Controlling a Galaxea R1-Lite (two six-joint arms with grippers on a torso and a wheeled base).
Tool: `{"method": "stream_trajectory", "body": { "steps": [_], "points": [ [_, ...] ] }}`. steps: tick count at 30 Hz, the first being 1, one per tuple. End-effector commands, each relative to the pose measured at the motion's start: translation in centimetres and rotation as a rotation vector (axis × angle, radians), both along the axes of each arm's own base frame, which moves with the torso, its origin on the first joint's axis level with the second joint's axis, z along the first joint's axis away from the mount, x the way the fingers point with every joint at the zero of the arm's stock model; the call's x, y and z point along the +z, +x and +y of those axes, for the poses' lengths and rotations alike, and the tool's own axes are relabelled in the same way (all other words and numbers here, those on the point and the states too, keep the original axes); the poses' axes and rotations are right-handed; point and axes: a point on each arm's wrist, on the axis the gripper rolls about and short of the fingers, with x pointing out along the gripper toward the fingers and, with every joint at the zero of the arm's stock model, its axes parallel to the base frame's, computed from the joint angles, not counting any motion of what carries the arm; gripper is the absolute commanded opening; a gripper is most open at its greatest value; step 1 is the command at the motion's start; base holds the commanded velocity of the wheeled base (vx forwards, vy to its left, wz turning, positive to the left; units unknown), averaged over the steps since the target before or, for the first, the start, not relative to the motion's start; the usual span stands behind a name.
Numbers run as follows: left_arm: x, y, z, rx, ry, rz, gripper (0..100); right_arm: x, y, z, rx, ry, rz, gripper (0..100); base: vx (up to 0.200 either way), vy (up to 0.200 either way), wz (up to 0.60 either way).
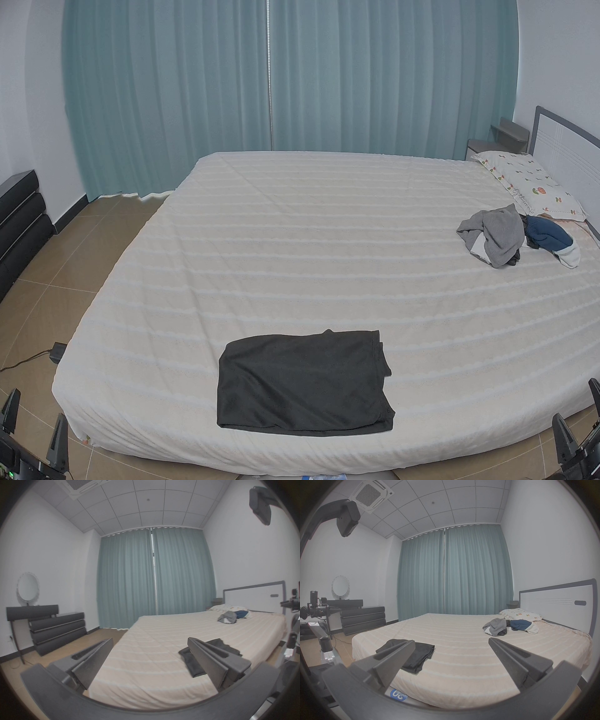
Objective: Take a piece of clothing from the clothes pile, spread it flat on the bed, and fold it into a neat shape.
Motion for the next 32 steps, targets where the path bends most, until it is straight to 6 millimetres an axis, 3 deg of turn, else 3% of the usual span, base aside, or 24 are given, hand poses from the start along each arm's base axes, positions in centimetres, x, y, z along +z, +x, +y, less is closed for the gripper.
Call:
{"method": "stream_trajectory", "body": {
  "steps": [1,8,32],
  "points": [
    [-0.46,0.05,-0.11,-0.052,-0.034,0.012,100,-0.49,0.03,0.00,0.002,-0.001,0.013,100,0.000,0.000,0.00],
    [-0.65,0.05,0.14,0.060,-0.053,0.022,100,-0.62,0.09,-0.09,-0.049,0.016,0.028,100,0.000,0.000,0.00],
    [-1.08,0.05,0.05,0.023,-0.048,0.067,100,-0.62,0.07,-0.06,-0.037,0.014,0.027,100,0.000,0.000,0.00]
  ]
}}
